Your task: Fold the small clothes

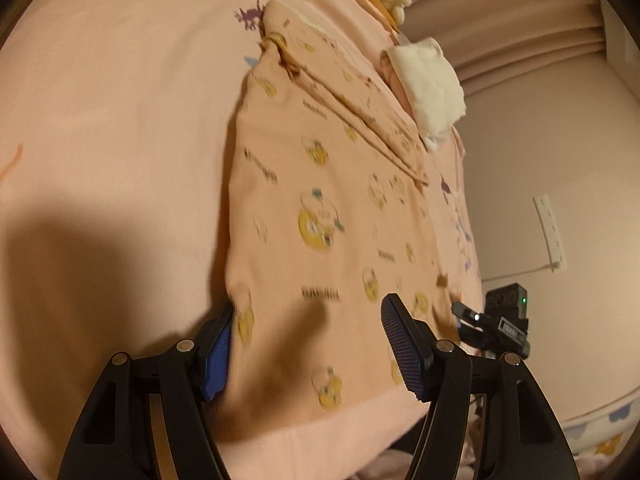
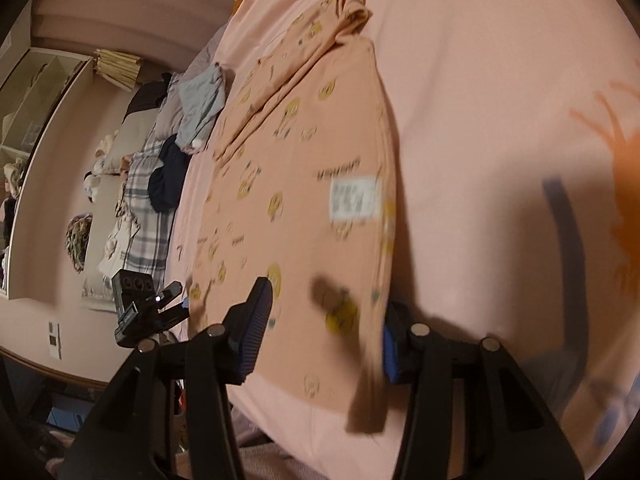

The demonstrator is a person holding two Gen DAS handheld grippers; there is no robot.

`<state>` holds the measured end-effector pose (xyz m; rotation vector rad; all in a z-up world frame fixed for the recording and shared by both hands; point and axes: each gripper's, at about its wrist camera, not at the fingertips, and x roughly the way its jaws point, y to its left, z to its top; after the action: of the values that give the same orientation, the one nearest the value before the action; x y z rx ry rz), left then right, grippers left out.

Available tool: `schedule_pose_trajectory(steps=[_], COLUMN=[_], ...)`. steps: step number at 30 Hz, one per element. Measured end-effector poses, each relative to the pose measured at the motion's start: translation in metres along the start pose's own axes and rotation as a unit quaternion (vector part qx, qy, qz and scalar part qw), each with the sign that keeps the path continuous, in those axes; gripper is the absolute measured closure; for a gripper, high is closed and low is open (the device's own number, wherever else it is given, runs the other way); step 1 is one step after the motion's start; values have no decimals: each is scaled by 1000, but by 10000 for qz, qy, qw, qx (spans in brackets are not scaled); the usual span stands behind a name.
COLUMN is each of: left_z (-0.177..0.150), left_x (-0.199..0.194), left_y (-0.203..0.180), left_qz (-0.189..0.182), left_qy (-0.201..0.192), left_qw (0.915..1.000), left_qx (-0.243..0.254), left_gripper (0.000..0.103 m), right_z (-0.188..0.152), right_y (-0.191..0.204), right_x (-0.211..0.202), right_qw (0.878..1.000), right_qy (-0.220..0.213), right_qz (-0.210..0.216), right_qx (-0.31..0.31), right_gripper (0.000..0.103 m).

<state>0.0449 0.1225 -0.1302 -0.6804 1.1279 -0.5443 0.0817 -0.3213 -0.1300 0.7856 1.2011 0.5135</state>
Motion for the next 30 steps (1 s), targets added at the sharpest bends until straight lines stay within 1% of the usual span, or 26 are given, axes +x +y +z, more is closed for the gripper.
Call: schedule_pose_trajectory(steps=[3, 4, 5, 6, 8, 9, 10, 11, 12, 14, 17, 22, 26, 30], left_z=[-7, -7, -6, -5, -4, -4, -3, -5, -6, -8, -8, 3, 16, 32], left_x=[1, 2, 3, 5, 5, 4, 5, 5, 4, -1, -10, -25, -32, -34], left_y=[-3, -3, -2, -1, 3, 5, 7, 9, 12, 19, 15, 1, -14, -21], left_qz=[0, 31, 75, 97, 169, 220, 325, 398, 406, 301, 232, -134, -328, -410], left_qy=[-43, -67, -88, -95, -109, -118, -126, -129, -131, -166, -285, -567, -759, -885], left_qw=[10000, 10000, 9999, 9999, 9997, 9995, 9992, 9988, 9986, 9982, 9983, 9977, 9964, 9952], left_qx=[-15, -15, -48, -79, -149, -171, -204, -249, -317, -491, -445, -353, -162, -118], left_gripper=[37, 40, 46, 48, 64, 70, 81, 91, 96, 103, 103, 103, 103, 103], right_z=[-7, -9, -9, -9, -9, -9, -8, -8, -9, -9, -9, 3, 13, 25], right_y=[5, 7, 8, 9, 9, 10, 9, 8, 7, 6, 11, 27, 42, 54], right_x=[4, 5, 6, 7, 9, 10, 10, 11, 10, 6, -1, -15, -20, -23], right_qw=[10000, 9999, 9998, 9996, 9990, 9985, 9981, 9977, 9976, 9982, 9984, 9965, 9933, 9902], right_qy=[42, 28, 7, -3, 1, -9, -23, -47, -71, -143, -272, -620, -842, -1009], right_qz=[0, -61, -117, -194, -344, -445, -502, -561, -581, -476, -269, 228, 463, 558], right_qx=[-72, -133, -172, -212, -284, -329, -358, -380, -368, -347, -411, -516, -634, -783], right_gripper=[56, 57, 59, 62, 75, 79, 87, 93, 94, 95, 96, 96, 96, 96])
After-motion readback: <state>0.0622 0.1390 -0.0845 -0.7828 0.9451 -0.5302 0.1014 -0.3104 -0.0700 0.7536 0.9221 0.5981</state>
